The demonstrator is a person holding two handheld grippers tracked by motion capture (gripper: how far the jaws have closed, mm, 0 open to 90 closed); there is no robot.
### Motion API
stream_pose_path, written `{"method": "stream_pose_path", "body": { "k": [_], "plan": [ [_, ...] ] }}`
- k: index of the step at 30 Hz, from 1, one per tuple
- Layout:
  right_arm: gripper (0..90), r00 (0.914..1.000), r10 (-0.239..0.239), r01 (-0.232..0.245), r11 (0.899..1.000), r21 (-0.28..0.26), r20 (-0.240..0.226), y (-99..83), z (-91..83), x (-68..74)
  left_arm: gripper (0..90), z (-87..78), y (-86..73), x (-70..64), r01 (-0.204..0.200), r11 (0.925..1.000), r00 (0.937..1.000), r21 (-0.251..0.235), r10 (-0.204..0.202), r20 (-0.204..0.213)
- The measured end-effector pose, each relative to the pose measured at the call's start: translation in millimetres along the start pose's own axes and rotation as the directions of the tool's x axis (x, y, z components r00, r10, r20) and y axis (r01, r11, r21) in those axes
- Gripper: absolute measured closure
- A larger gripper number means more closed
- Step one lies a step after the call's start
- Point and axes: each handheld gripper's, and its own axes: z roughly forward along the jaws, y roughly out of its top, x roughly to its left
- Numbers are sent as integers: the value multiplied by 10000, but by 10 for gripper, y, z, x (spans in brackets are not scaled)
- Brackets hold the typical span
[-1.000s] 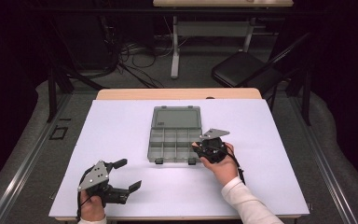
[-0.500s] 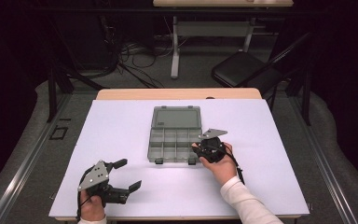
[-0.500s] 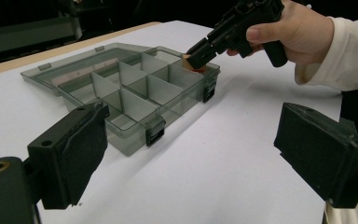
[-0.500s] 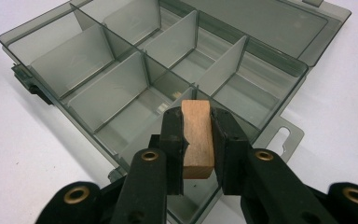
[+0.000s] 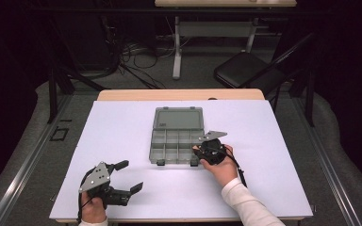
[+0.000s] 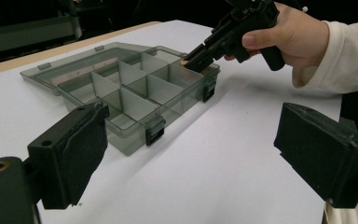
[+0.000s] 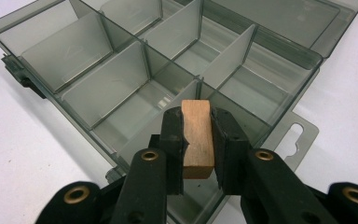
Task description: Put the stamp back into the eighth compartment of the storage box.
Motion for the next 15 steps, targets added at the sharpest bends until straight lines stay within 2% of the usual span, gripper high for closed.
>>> {"method": "stream_pose_path", "body": {
  "k": [15],
  "plan": [
    [761, 10000, 3, -3, 10000, -28, 28, -4, 9, 4, 93, 2, 0, -3, -19, 10000, 10000, 6, 19, -56]
  ]
}}
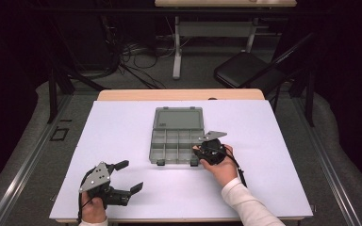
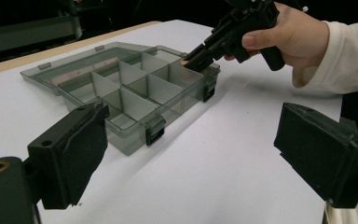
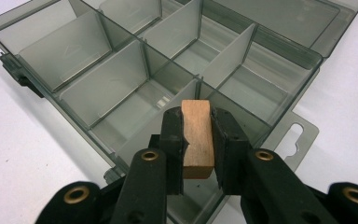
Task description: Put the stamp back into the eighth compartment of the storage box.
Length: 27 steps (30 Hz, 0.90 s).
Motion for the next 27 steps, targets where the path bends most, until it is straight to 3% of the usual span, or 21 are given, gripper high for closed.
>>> {"method": "stream_pose_path", "body": {
  "k": [27],
  "plan": [
    [760, 10000, -53, 53, 10000, 70, 30, -2, 2, -7, 93, 0, 0, 1, -10, 10000, 10000, 11, 10, -9]
  ]
}}
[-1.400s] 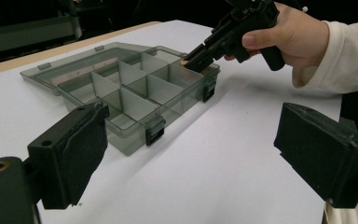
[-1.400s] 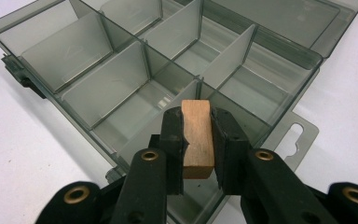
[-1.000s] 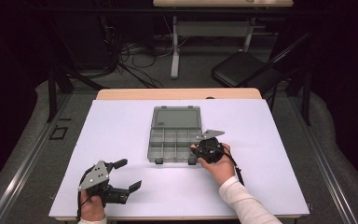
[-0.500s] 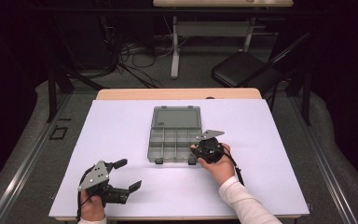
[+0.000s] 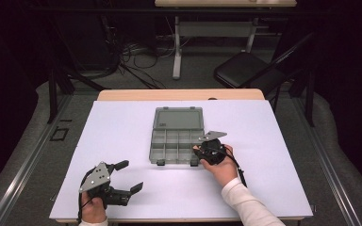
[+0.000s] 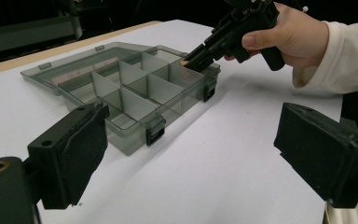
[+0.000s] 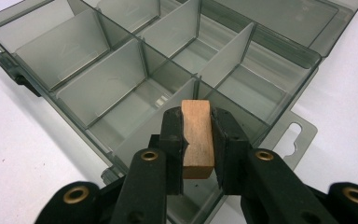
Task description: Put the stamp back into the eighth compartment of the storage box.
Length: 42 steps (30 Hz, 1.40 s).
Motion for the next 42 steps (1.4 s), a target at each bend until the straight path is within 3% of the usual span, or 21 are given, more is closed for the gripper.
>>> {"method": "stream_pose_path", "body": {
  "k": [18, 27, 33, 42],
  "plan": [
    [679, 10000, 15, -14, 9995, -303, 24, 16, -62, 8, 93, 3, -2, -5, 38, 10000, 10000, 21, -38, -18],
    [559, 9999, 92, -85, 9985, -542, 120, 30, -144, 14, 93, 5, -4, 5, 67, 10000, 10000, 3, -67, -28],
    [467, 9992, 168, -200, 9960, -871, -373, 35, -206, -1, 93, 8, 0, 24, 71, 10000, 10000, 26, -71, -26],
    [334, 9976, 443, -493, 9941, -970, -525, 43, -245, 7, 93, 17, -5, 46, 255, 9997, 9997, -24, -255, -35]
  ]
}}
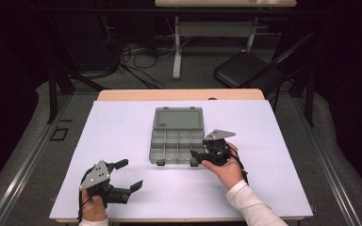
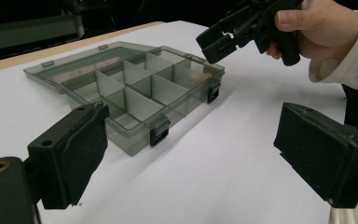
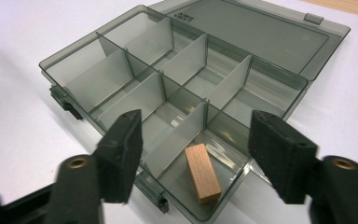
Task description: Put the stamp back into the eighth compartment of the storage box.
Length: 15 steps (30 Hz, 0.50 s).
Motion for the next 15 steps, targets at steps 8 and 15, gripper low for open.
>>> {"method": "stream_pose_path", "body": {
  "k": [8, 15],
  "plan": [
    [235, 9999, 37, -38, 10000, -58, -104, 5, -27, 22, 94, 8, -1, 0, -24, 10000, 10000, 14, 24, 25],
    [232, 9994, 290, -293, 9994, -188, -194, -6, -77, 28, 94, 17, -2, 9, -20, 10000, 10000, 22, 20, 27]
  ]
}}
